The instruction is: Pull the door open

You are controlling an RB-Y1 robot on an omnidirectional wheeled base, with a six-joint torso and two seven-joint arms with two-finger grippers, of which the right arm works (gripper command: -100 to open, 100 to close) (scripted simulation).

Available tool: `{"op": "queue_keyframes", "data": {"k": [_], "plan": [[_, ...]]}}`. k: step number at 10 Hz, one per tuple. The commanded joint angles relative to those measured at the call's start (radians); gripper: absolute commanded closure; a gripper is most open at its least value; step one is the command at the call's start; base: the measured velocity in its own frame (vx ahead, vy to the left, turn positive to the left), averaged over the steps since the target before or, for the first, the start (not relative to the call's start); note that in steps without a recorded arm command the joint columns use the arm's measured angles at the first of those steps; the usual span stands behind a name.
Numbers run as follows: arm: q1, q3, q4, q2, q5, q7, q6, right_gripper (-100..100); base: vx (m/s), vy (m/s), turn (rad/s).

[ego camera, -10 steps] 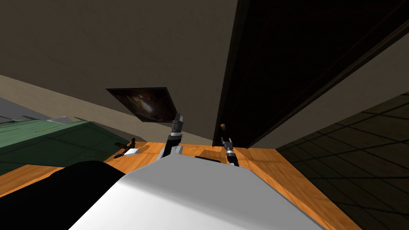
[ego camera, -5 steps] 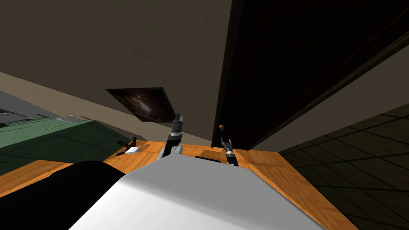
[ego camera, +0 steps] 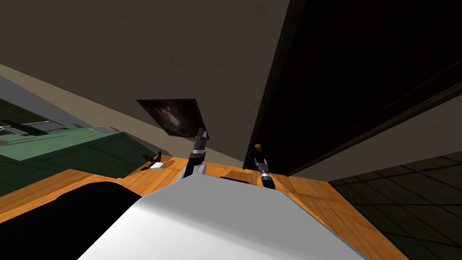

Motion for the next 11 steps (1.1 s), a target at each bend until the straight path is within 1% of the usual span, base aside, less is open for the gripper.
{"op": "queue_keyframes", "data": {"k": [1, 2, 4, 5, 6, 7, 8, 9, 10, 11], "plan": [[-0.007, -0.014, 0.039, -0.026, -0.007, -0.028, -0.028, -100, 0.103, 0.097, 0.151], [-0.008, -0.023, 0.052, -0.04, -0.01, -0.042, -0.038, -100, 0.099, 0.086, 0.048], [-0.012, -0.055, 0.102, -0.094, -0.024, -0.097, -0.075, -100, 0.171, 0.099, 0.198], [-0.014, -0.07, 0.124, -0.118, -0.031, -0.121, -0.091, -100, 0.194, 0.064, 0.2], [-0.014, -0.07, 0.124, -0.118, -0.031, -0.121, -0.091, -100, 0.13, 0.015, 0.047], [-0.015, -0.081, 0.142, -0.137, -0.036, -0.141, -0.104, -100, 0.113, -0.004, 0.045], [-0.015, -0.09, 0.154, -0.15, -0.039, -0.155, -0.113, -100, 0.099, 0.007, 0.142], [-0.006, -0.074, 0.162, -0.13, -0.033, -0.144, -0.115, -100, 0.021, 0.012, 0.006], [-0.006, -0.074, 0.162, -0.13, -0.033, -0.144, -0.115, 100, -0.022, 0.005, -0.035], [-0.006, -0.074, 0.162, -0.13, -0.033, -0.144, -0.115, 100, -0.015, -0.012, -0.011]]}}
